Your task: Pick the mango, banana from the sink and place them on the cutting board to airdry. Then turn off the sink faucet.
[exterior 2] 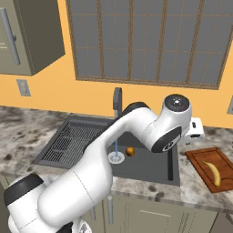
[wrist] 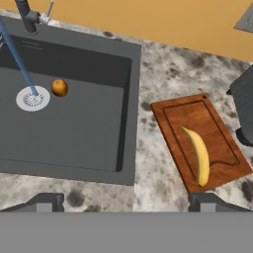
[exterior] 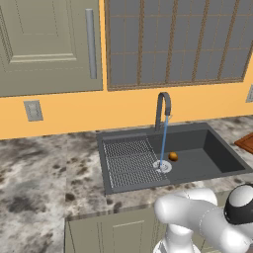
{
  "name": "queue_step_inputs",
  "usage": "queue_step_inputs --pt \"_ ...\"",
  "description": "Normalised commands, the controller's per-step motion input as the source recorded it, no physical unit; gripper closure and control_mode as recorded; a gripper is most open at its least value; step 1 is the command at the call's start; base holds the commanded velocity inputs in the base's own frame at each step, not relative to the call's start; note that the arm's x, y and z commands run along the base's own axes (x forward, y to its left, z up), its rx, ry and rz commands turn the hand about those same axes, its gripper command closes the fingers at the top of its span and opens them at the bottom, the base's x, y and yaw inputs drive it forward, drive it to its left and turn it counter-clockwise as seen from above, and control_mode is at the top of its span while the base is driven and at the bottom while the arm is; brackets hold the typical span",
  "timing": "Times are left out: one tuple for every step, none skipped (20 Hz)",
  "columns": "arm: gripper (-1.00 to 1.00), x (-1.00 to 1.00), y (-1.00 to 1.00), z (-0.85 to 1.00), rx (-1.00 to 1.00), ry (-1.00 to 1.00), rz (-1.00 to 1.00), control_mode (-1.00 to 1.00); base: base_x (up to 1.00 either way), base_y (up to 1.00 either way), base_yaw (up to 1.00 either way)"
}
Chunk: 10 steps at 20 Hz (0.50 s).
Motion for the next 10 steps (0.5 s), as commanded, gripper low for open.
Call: queue_step_inputs --pt "-1.0 -0.35 0.22 -0.26 0.11 0.0 0.1 -1.0 0.0 0.0 0.0" --pt "-1.0 -0.22 0.28 -0.11 0.09 0.0 0.1 -1.0 0.0 0.0 0.0" --pt "-1.0 -0.03 0.48 -0.06 0.0 0.0 0.07 -1.0 0.0 0.0 0.0" --pt "-1.0 -0.02 0.58 0.0 0.0 0.0 0.03 -1.0 0.0 0.0 0.0" --pt "-1.0 0.0 0.57 0.06 0.0 0.0 0.03 -1.0 0.0 0.0 0.0" --pt "-1.0 0.0 0.57 0.11 0.0 0.0 0.03 -1.0 0.0 0.0 0.0" --pt "-1.0 0.0 0.51 0.2 0.0 0.03 0.03 -1.0 0.0 0.0 0.0" --pt "-1.0 0.0 0.47 0.27 0.0 0.05 0.04 -1.0 0.0 0.0 0.0" --pt "-1.0 0.0 0.51 0.3 0.0 0.05 0.04 -1.0 0.0 0.0 0.0" --pt "-1.0 0.0 0.54 0.29 0.0 0.03 0.02 -1.0 0.0 0.0 0.0"
